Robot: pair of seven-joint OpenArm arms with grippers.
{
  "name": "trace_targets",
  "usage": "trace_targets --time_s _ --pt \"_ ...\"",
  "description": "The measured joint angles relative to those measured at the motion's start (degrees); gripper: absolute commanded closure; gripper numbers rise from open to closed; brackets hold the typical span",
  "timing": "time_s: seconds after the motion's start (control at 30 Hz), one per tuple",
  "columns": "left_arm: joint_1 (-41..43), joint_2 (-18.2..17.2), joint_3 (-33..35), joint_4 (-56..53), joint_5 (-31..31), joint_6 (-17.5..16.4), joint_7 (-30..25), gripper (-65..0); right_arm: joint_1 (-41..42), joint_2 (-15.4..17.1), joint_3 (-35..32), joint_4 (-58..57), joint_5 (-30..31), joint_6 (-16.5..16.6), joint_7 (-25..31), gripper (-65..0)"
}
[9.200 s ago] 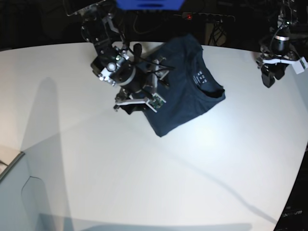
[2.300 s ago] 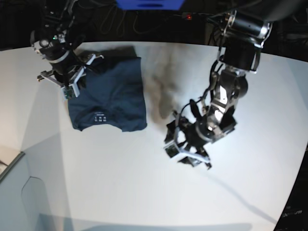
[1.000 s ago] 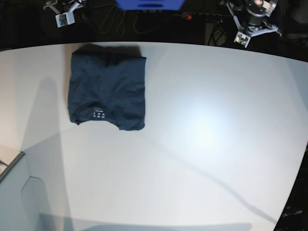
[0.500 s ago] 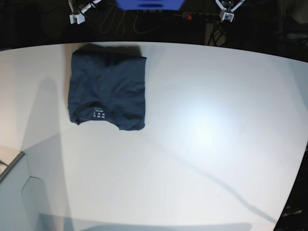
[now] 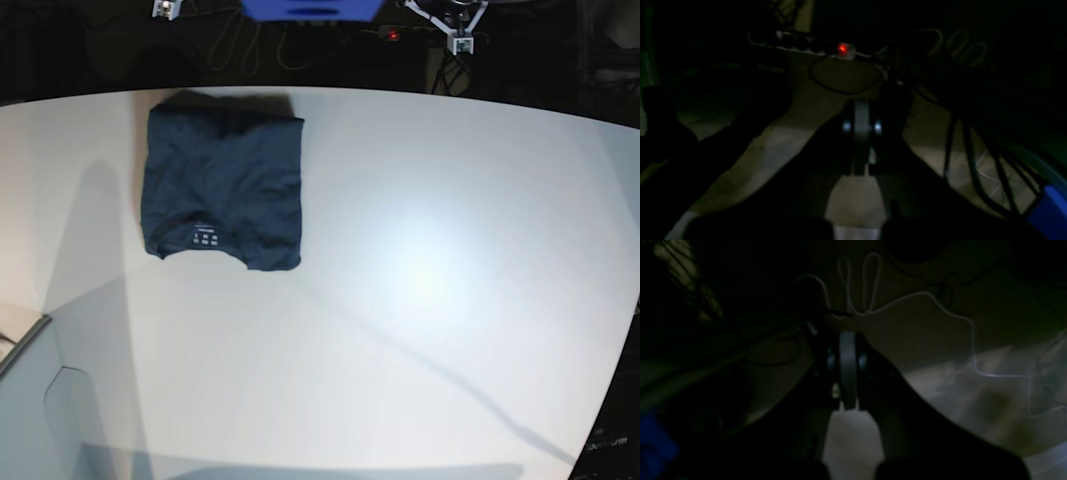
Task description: Layout the t-shirt on the table in an organized manner, then fold the t-shirt properly
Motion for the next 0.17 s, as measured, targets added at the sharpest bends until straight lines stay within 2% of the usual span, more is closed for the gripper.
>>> trace_targets --time_s 0.07,0.17 --pt "-0.11 1.14 0.0 -0.02 0.0 0.11 0.11 0.0 0.0 -0.96 -3.82 0.07 0.0 -2.75 0.42 0.0" --pt "-0.85 2.05 0.0 -0.02 0.02 1.57 3.85 0.0 -0.02 -1.97 -8.07 0.0 0.0 -4.22 0.35 0.0"
